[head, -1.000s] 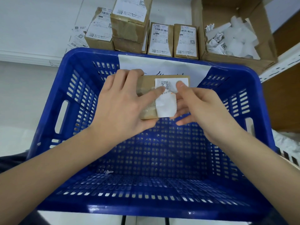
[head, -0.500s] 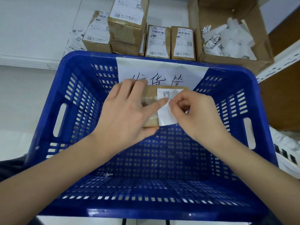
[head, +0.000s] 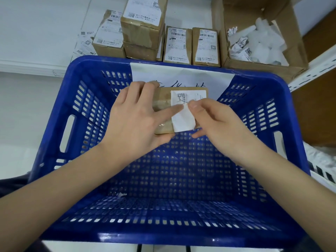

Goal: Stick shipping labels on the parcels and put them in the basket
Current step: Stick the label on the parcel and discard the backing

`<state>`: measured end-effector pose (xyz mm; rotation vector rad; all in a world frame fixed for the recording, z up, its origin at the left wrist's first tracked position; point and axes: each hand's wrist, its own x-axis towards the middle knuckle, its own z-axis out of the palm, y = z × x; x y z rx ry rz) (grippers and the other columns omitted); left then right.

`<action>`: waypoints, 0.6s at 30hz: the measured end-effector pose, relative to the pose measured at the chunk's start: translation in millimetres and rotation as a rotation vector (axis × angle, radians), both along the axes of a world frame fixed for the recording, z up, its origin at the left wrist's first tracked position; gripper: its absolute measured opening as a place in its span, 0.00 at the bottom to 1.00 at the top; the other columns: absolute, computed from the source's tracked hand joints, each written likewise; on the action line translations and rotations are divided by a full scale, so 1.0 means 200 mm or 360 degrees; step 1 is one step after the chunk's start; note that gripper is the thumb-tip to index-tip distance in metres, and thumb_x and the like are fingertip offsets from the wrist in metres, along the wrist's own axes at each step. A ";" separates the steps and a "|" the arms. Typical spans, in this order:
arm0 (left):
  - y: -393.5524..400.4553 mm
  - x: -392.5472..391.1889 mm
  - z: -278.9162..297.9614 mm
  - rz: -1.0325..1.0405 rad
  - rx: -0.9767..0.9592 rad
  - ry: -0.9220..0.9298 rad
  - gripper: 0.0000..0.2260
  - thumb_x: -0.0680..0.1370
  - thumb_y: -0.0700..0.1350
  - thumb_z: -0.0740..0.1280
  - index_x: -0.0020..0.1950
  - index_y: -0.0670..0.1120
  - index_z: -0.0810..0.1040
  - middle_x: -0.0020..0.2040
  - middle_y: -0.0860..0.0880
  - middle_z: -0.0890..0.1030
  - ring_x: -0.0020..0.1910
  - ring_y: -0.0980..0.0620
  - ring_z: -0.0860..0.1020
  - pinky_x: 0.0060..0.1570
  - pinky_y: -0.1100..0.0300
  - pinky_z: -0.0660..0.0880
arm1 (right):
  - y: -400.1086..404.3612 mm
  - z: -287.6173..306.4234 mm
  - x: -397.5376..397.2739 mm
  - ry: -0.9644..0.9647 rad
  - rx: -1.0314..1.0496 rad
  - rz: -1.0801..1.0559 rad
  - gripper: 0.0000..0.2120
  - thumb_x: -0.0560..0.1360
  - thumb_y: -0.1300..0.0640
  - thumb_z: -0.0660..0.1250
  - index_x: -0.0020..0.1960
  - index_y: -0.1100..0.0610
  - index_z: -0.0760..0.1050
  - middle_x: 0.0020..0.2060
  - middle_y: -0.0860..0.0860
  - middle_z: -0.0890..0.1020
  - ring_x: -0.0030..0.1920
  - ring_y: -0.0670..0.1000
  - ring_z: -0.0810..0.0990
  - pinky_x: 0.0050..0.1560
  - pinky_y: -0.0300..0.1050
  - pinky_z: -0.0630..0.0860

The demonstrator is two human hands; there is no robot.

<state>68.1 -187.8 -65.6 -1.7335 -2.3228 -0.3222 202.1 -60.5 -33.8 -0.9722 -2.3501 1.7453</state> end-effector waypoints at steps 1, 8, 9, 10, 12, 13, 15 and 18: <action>0.00 0.00 0.00 0.0006 0.0001 -0.0006 0.21 0.70 0.61 0.67 0.60 0.55 0.81 0.58 0.37 0.76 0.56 0.39 0.68 0.50 0.47 0.64 | 0.00 -0.01 0.00 0.0010 0.0167 0.0019 0.07 0.80 0.54 0.61 0.48 0.54 0.76 0.40 0.51 0.80 0.42 0.48 0.78 0.44 0.37 0.78; 0.01 0.02 0.01 -0.0009 0.0007 -0.0108 0.24 0.67 0.63 0.67 0.60 0.57 0.80 0.59 0.38 0.76 0.56 0.39 0.70 0.50 0.49 0.64 | 0.02 -0.03 -0.01 0.0045 0.0362 -0.0201 0.10 0.72 0.62 0.69 0.36 0.52 0.74 0.29 0.44 0.75 0.31 0.41 0.72 0.35 0.31 0.71; 0.01 0.02 0.01 -0.0010 0.0018 -0.0125 0.24 0.67 0.63 0.67 0.60 0.57 0.80 0.59 0.38 0.76 0.56 0.39 0.70 0.50 0.48 0.64 | 0.02 -0.03 -0.01 0.0049 0.0398 -0.0221 0.10 0.72 0.62 0.70 0.36 0.51 0.74 0.29 0.44 0.75 0.31 0.41 0.72 0.35 0.31 0.71; 0.01 0.02 0.02 -0.0023 0.0033 -0.0133 0.23 0.67 0.63 0.67 0.60 0.57 0.81 0.60 0.38 0.76 0.56 0.39 0.70 0.51 0.48 0.65 | 0.02 -0.02 -0.01 0.0050 0.0455 -0.0227 0.10 0.71 0.61 0.70 0.36 0.50 0.74 0.29 0.43 0.76 0.30 0.41 0.73 0.35 0.32 0.72; 0.01 0.03 0.02 -0.0059 0.0078 -0.0149 0.21 0.67 0.61 0.69 0.58 0.56 0.82 0.60 0.38 0.76 0.56 0.40 0.69 0.51 0.48 0.64 | 0.01 -0.02 0.00 0.0056 0.0605 -0.0222 0.10 0.70 0.60 0.70 0.35 0.49 0.73 0.28 0.43 0.76 0.31 0.41 0.74 0.36 0.32 0.72; 0.01 0.03 0.01 -0.0075 0.0104 -0.0155 0.20 0.67 0.60 0.70 0.57 0.55 0.82 0.59 0.37 0.76 0.56 0.41 0.68 0.51 0.48 0.64 | 0.01 -0.03 0.00 0.0061 0.0667 -0.0222 0.09 0.70 0.60 0.70 0.35 0.49 0.73 0.28 0.43 0.76 0.31 0.41 0.74 0.36 0.33 0.72; 0.02 0.04 0.01 -0.0088 0.0135 -0.0148 0.19 0.67 0.58 0.73 0.55 0.54 0.83 0.59 0.37 0.77 0.56 0.41 0.68 0.51 0.47 0.64 | -0.01 -0.03 0.01 0.0090 0.0775 -0.0210 0.07 0.70 0.60 0.70 0.37 0.52 0.75 0.28 0.42 0.75 0.33 0.42 0.74 0.37 0.37 0.74; 0.02 0.04 0.00 -0.0085 0.0145 -0.0139 0.20 0.65 0.57 0.75 0.54 0.52 0.82 0.58 0.37 0.76 0.56 0.41 0.68 0.51 0.47 0.64 | -0.02 -0.05 0.01 0.0198 0.1090 -0.0134 0.02 0.71 0.61 0.68 0.40 0.58 0.77 0.29 0.47 0.76 0.32 0.47 0.75 0.36 0.49 0.76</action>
